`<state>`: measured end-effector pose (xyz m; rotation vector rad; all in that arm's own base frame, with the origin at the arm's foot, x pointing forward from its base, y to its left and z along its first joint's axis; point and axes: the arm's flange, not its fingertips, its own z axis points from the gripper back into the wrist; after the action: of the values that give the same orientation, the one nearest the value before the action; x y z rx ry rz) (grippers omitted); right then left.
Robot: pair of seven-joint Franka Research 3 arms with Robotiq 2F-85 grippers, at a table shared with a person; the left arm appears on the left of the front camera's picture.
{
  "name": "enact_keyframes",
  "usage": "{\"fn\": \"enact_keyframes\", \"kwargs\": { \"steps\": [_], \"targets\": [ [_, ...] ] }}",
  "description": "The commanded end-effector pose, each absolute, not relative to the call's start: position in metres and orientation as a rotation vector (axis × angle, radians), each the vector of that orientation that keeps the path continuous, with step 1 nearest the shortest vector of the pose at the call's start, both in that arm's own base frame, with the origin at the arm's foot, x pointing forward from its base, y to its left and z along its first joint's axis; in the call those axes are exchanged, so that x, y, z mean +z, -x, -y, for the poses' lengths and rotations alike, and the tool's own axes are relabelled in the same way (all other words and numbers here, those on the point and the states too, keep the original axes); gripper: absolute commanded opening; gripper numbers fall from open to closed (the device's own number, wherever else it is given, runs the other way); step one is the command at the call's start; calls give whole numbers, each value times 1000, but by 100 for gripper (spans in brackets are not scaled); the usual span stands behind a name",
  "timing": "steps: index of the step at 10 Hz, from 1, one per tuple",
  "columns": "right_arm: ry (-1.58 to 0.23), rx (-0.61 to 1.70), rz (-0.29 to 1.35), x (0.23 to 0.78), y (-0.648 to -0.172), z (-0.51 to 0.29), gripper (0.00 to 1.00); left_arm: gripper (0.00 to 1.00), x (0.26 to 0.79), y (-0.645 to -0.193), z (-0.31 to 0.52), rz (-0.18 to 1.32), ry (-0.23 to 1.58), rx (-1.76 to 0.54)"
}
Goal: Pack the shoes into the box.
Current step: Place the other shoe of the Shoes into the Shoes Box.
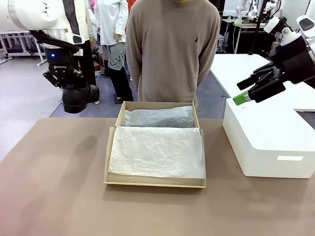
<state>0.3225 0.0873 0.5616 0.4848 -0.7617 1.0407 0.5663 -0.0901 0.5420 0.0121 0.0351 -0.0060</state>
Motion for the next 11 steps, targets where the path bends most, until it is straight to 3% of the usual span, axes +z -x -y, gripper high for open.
{"fn": "enact_keyframes", "kwargs": {
  "steps": [1,9,11],
  "targets": [
    [-505,1061,784,562,-327,-87,100,0,544,-555,105,24,-29,89],
    [-505,1061,784,562,-327,-87,100,0,542,-561,113,-8,-30,70],
    [-505,1061,784,562,-327,-87,100,0,554,-557,142,78,-57,236]
  ]
}}
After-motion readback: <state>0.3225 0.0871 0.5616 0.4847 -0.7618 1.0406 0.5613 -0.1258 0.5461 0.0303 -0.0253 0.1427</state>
